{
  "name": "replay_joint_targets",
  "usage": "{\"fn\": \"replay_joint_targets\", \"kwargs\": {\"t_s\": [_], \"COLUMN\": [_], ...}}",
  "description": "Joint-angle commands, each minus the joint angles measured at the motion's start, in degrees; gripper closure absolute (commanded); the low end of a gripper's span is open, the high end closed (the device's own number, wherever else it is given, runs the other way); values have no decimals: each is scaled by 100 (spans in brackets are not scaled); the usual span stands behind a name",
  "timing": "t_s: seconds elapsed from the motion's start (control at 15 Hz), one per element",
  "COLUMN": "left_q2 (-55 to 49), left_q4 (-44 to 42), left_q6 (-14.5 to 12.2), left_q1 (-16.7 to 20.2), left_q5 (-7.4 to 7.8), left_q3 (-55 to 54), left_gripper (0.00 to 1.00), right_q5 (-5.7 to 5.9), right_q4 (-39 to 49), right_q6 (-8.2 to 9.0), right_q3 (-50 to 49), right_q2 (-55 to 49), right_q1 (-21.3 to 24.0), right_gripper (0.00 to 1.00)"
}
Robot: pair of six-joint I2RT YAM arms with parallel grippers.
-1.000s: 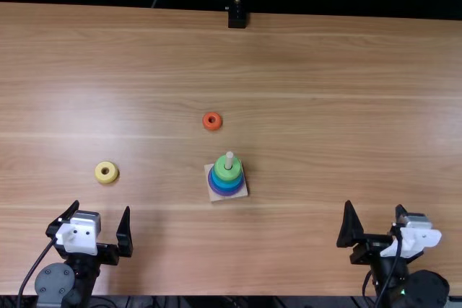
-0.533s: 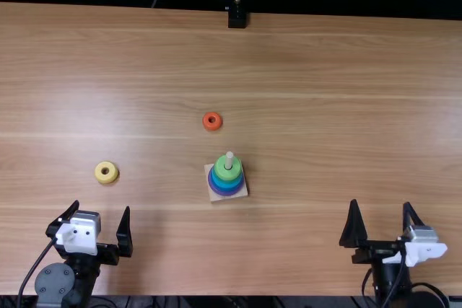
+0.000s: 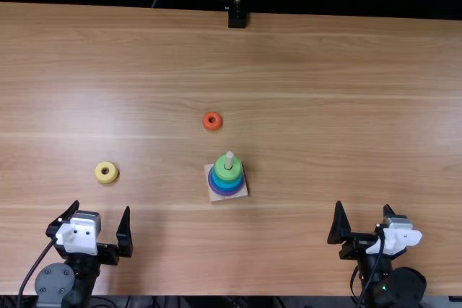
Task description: Build the Hanoi tower: stack the rings onto the peg from bottom to top in this color order: purple, dark blue, light blue, dark green, light green, yellow, orange.
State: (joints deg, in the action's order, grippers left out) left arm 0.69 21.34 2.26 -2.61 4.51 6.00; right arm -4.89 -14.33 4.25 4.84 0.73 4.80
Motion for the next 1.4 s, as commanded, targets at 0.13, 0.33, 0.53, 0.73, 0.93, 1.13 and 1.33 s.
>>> {"fn": "replay_joint_targets", "kwargs": {"t_s": [0.13, 0.33, 0.53, 0.73, 0.93, 1.13, 1.33], "left_q2": [-69, -69, -69, -69, -69, -69, -69], "left_q4": [418, 418, 418, 418, 418, 418, 418], "left_q6": [-68, -68, -68, -68, -68, -68, -68], "left_q1": [15, 15, 15, 15, 15, 15, 15], "left_q5": [108, 108, 108, 108, 108, 108, 108], "left_q3": [-600, -600, -600, -600, -600, -600, -600], "left_gripper": [0, 0, 0, 0, 0, 0, 0], "right_q5": [35, 35, 35, 3, 14, 14, 14], "right_q4": [-124, -177, -398, -398, -398, -398, -398], "right_q6": [-1195, -1311, -1311, -1332, -1332, -1343, -1343], "right_q3": [-396, -396, -387, -396, -396, -396, -396], "right_q2": [-73, -73, -73, -73, -73, -73, -73], "right_q1": [4, 21, 30, 74, 74, 74, 74], "right_gripper": [0, 0, 0, 0, 0, 0, 0]}}
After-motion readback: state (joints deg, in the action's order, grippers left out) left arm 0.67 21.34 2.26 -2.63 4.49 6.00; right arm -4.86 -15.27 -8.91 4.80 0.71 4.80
